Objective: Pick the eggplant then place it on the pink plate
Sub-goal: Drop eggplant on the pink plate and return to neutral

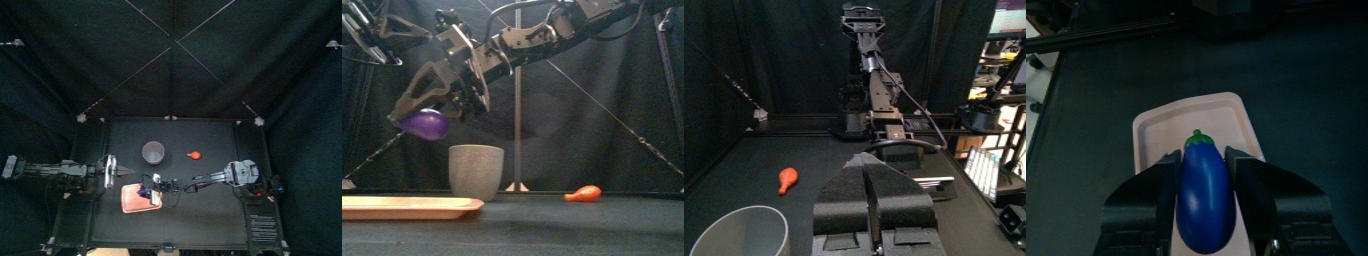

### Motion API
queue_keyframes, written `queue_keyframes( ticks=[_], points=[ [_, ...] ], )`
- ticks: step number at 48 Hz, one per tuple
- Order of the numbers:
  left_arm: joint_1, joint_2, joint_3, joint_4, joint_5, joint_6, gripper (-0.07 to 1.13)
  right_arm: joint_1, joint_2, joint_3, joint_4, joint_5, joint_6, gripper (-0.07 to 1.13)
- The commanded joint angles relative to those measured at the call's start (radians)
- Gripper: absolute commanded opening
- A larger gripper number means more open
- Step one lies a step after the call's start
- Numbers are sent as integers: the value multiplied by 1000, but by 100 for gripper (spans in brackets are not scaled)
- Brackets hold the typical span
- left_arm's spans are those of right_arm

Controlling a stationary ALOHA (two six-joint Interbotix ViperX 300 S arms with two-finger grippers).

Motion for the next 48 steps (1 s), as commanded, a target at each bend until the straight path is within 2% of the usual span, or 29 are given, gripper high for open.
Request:
queue_keyframes(
  ticks=[1,10,23,32,39,48],
  points=[
    [-2,2,-12,2,-5,0,-3,-3,-21,-29,3,-3,3,76],
    [-2,2,-11,3,-5,0,-3,-8,-26,-8,11,-3,3,93],
    [-2,2,-11,3,-3,0,-3,-11,-91,26,0,3,-3,93],
    [-2,0,-9,3,-5,0,-3,-28,-259,167,-12,-23,0,93],
    [-2,2,-9,3,-3,0,-3,-29,-425,328,6,-118,5,93],
    [-2,0,-8,3,-3,0,-3,-23,-660,569,26,-344,-3,93]
  ],
)
